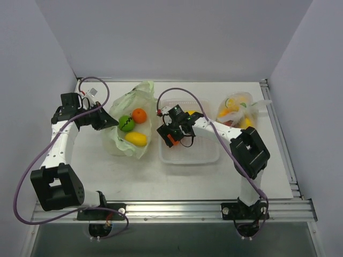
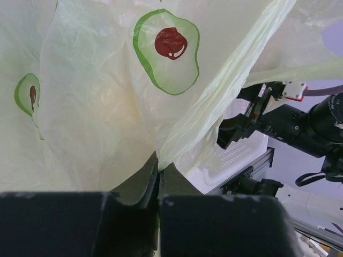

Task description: Place the fake fruits into the plastic bag and tie a complex knot

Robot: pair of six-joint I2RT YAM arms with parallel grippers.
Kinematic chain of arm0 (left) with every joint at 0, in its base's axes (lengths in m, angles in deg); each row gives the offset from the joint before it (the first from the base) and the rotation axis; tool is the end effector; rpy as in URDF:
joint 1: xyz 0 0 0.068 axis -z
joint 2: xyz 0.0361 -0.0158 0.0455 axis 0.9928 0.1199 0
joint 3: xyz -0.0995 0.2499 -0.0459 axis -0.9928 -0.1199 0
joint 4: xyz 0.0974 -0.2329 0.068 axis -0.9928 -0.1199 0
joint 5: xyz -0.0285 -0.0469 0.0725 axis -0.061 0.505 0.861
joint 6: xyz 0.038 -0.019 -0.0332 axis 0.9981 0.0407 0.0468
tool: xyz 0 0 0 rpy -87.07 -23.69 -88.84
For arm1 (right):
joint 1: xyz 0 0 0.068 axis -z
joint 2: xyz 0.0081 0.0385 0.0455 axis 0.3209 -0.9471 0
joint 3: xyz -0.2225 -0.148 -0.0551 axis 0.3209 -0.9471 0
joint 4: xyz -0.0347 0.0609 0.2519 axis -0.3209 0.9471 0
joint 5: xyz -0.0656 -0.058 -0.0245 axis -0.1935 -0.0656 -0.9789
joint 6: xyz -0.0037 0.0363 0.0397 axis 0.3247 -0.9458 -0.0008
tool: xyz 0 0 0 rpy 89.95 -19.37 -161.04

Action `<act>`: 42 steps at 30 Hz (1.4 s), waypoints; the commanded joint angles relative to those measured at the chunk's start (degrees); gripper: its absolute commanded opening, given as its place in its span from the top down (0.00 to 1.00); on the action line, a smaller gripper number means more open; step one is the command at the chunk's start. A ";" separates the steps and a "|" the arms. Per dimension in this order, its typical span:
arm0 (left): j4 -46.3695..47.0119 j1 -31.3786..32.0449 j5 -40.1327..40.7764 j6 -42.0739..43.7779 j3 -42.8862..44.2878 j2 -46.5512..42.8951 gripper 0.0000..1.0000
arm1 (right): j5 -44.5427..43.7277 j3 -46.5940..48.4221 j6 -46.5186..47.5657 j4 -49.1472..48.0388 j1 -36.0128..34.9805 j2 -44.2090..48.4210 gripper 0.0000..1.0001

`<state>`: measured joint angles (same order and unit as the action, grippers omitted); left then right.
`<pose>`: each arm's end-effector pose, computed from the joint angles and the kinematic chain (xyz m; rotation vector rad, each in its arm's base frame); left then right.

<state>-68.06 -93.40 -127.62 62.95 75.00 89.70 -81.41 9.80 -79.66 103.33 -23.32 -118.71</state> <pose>0.2860 0.0273 0.2983 -0.3178 2.3728 -0.9996 0.3061 0.2830 0.2215 -0.9770 2.1768 0.5042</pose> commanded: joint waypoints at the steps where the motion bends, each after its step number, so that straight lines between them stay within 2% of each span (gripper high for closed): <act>1: 2.11 -0.70 -0.61 1.13 -0.25 -1.54 0.96 | -0.27 1.10 0.05 -2.00 -0.23 -2.04 0.20; 4: 2.11 -0.79 -0.52 1.05 0.10 -1.28 0.96 | -0.80 0.75 -0.39 -1.91 0.38 -3.28 0.21; 6: 2.11 -0.79 -0.52 0.96 0.28 -1.02 0.96 | -0.02 -0.39 -0.92 -2.09 1.26 -2.40 0.25; 7: 2.02 -0.79 -0.61 0.87 0.28 -1.10 0.96 | 0.42 -1.00 -1.27 -2.09 1.70 -1.70 0.33; 11: 2.11 -0.79 -0.61 0.78 0.19 -1.19 0.96 | 2.62 -3.99 -2.15 -0.69 2.84 6.44 0.50; 12: 2.11 -0.79 -0.70 0.70 0.10 -1.11 0.96 | 3.06 -5.04 -2.06 -0.07 2.93 8.22 0.52; 13: 2.11 -0.79 -0.79 0.69 0.10 -1.19 0.96 | 4.72 -5.40 -1.80 1.59 2.93 9.98 0.60; 15: 2.02 -0.79 -0.79 0.69 -0.07 -1.46 0.96 | 9.53 -5.32 0.73 4.05 3.02 15.16 0.66; 16: 2.11 -0.79 -0.79 0.61 -0.07 -1.54 0.96 | 16.79 -5.23 2.32 7.02 3.02 16.74 0.69; 20: 2.02 -0.79 -1.05 0.69 -0.25 -1.81 0.96 | 23.63 -3.12 5.76 12.06 0.92 22.38 0.69; 22: 2.11 -0.88 -1.05 0.61 -0.43 -1.81 0.96 | 22.50 -0.15 6.81 13.29 -2.32 22.56 0.69; 25: 2.11 -0.88 -1.58 0.43 -0.25 -1.72 0.96 | 16.09 4.07 9.52 13.21 -6.81 20.46 0.69; 26: 2.02 -0.88 -1.67 0.34 -0.25 -1.63 0.96 | 14.42 7.92 10.06 13.20 -9.78 18.02 0.69; 28: 2.20 -0.88 -1.75 0.26 -0.16 -1.46 0.96 | 9.05 12.76 10.59 13.03 -11.56 14.41 0.69; 29: 2.28 -0.79 -1.75 0.17 -0.16 -1.46 0.96 | 7.04 18.10 10.51 13.20 -12.62 10.12 0.69; 32: 2.20 -0.97 -1.84 0.26 0.19 -1.81 0.96 | -1.40 26.21 10.42 14.26 -13.59 1.07 0.69; 36: 2.28 -1.05 -2.28 0.17 -0.16 -1.72 0.96 | -9.83 38.42 10.86 14.26 -13.16 -9.41 0.65; 38: 2.28 -1.14 -2.28 0.17 -0.08 -1.63 0.96 | -15.02 42.22 10.86 13.65 -12.63 -14.32 0.57; 39: 2.29 -1.06 -2.19 0.08 0.01 -1.63 0.96 | -15.91 44.93 10.16 13.04 -11.76 -15.57 0.42; 41: 2.29 -1.06 -2.37 -0.01 0.27 -1.46 0.96 | -18.71 46.71 10.07 12.50 -11.40 -17.07 0.27; 42: 2.29 -1.05 -2.72 -0.10 0.36 -1.46 0.96 | -18.73 46.28 10.33 12.50 -11.57 -16.64 0.16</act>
<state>-67.86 -94.10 -128.71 62.84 74.67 89.50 -92.58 52.68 -69.84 115.88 -35.63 -136.90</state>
